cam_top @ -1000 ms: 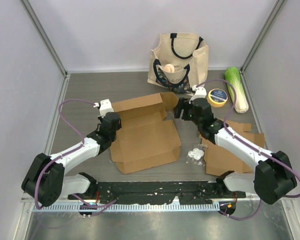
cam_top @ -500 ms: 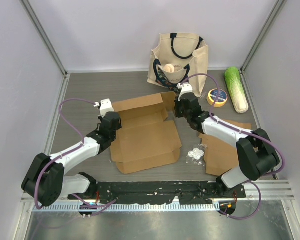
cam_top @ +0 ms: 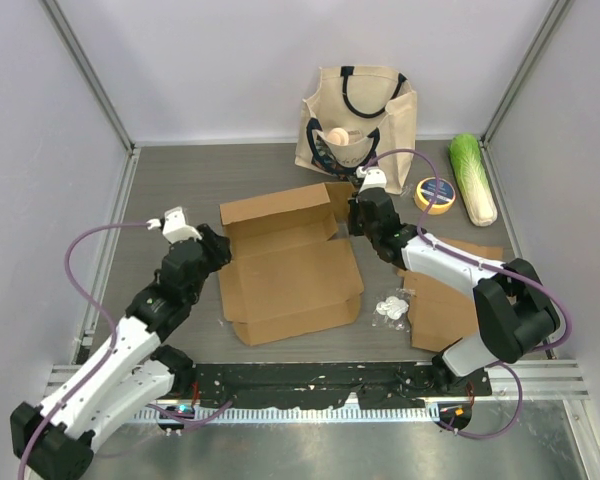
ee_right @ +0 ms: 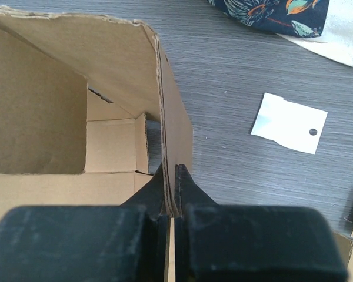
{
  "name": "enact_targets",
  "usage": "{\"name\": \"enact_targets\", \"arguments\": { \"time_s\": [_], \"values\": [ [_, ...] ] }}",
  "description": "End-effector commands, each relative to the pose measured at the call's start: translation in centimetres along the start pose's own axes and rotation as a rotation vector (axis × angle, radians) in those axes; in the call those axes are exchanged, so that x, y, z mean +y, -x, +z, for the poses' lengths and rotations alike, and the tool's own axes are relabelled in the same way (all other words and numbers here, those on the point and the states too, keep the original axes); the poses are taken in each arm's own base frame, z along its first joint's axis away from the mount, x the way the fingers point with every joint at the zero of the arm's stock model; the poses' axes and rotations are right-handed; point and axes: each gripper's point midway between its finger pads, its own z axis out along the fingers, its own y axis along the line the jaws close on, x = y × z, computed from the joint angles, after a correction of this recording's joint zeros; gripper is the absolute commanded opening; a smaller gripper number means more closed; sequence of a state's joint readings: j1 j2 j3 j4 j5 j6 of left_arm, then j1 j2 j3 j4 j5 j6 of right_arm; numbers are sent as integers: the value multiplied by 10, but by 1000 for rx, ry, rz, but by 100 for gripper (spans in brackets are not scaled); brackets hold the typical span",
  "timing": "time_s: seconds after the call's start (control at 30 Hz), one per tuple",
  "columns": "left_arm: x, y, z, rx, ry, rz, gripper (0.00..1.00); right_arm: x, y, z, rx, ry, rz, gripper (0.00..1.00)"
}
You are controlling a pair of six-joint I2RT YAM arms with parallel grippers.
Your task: Fold the paper box
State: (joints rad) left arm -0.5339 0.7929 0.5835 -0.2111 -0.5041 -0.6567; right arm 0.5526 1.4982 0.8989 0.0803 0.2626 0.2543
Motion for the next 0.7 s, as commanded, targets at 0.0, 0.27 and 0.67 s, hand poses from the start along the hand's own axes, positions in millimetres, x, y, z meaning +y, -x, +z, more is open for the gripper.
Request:
{"name": "enact_targets", "arguments": {
  "time_s": [0.0,0.27,0.67],
  "values": [
    [-44,-23,-29,125,-287,-115,44,8,32,-11,-90,11,94,1],
    [-185,-75,-49,160,-657,58,11,16,33,-16,-61,42,147,1],
    [-281,-179,13,225,-709,114,0,22,37,-27,-56,71,185,1]
  ]
}}
